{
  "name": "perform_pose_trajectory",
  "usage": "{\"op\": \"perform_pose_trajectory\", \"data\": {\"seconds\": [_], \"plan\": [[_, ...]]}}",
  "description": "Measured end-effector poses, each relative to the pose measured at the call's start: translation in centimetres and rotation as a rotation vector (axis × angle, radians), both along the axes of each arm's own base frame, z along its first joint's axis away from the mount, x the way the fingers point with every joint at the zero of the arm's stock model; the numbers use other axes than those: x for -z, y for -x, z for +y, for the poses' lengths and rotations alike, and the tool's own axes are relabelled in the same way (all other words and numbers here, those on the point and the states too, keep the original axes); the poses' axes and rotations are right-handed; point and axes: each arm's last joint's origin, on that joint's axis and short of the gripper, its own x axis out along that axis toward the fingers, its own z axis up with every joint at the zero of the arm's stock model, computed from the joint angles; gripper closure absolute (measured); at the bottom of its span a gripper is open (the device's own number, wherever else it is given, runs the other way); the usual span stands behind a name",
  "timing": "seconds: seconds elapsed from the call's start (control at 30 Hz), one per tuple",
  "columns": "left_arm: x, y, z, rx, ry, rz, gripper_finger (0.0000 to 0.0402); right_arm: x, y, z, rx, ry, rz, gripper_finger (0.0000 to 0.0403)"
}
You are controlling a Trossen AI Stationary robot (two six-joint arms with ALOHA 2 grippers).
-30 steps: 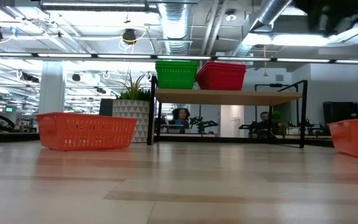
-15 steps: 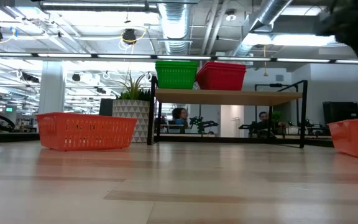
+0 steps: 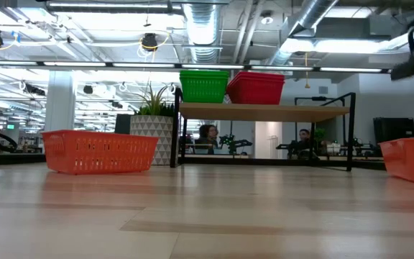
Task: Stack baskets on shelf by color
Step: Put the top right orange bin on the shelf
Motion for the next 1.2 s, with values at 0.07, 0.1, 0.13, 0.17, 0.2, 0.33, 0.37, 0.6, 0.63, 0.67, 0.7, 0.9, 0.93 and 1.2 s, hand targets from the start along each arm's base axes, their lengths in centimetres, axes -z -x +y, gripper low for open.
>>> {"op": "perform_pose_trajectory", "data": {"seconds": [0.07, 0.1, 0.13, 0.17, 0.2, 0.33, 0.37, 0.6, 0.63, 0.67, 0.7, 0.9, 0.93, 1.2], "plan": [[0.0, 0.0, 0.0, 0.000, 0.000, 0.001, 0.0128, 0.9, 0.0, 0.0, 0.012, -0.013, 0.012, 0.0211], [0.0, 0.0, 0.0, 0.000, 0.000, 0.001, 0.0128, 1.4, 0.0, 0.0, 0.017, -0.027, 0.007, 0.0211], [0.0, 0.0, 0.0, 0.000, 0.000, 0.000, 0.0128, 1.8, -0.1, -0.1, 0.022, -0.035, -0.007, 0.0211], [0.0, 0.0, 0.0, 0.000, 0.000, 0.001, 0.0128, 2.3, -0.2, -0.1, 0.026, -0.043, -0.021, 0.0211], [0.0, 0.0, 0.0, 0.000, 0.000, 0.001, 0.0128, 2.8, -0.1, -0.2, 0.030, -0.048, -0.028, 0.0210], [0.0, 0.0, 0.0, 0.002, -0.003, 0.001, 0.0128, 4.5, -0.3, -0.5, 0.049, -0.075, -0.079, 0.0211], [0.0, 0.0, 0.0, 0.002, -0.003, 0.001, 0.0128, 4.7, -0.4, -0.5, 0.051, -0.081, -0.091, 0.0213], [0.0, 0.0, 0.0, 0.002, -0.004, 0.001, 0.0128, 4.8, -0.8, -0.3, 0.053, -0.104, -0.134, 0.0297], [0.0, 0.0, 0.0, 0.000, -0.004, 0.000, 0.0128, 4.8, -0.8, -0.3, 0.050, -0.106, -0.135, 0.0320], [0.0, 0.0, 0.0, 0.000, -0.004, 0.000, 0.0128, 4.8, -0.8, -0.3, 0.046, -0.105, -0.139, 0.0344], [0.0, 0.0, 0.0, 0.000, -0.005, 0.000, 0.0128, 4.8, -0.9, -0.3, 0.030, -0.105, -0.149, 0.0368], [0.0, 0.0, 0.0, 0.002, -0.014, 0.002, 0.0128, 4.5, -1.2, -0.1, -0.014, -0.113, -0.172, 0.0391], [0.1, 0.0, 0.0, 0.002, -0.015, 0.004, 0.0128, 4.3, -1.3, -0.1, -0.031, -0.112, -0.181, 0.0393], [0.2, 0.1, 0.1, -0.004, -0.026, 0.018, 0.0128, 0.5, -2.9, 0.8, -0.220, -0.157, -0.237, 0.0396]]}}
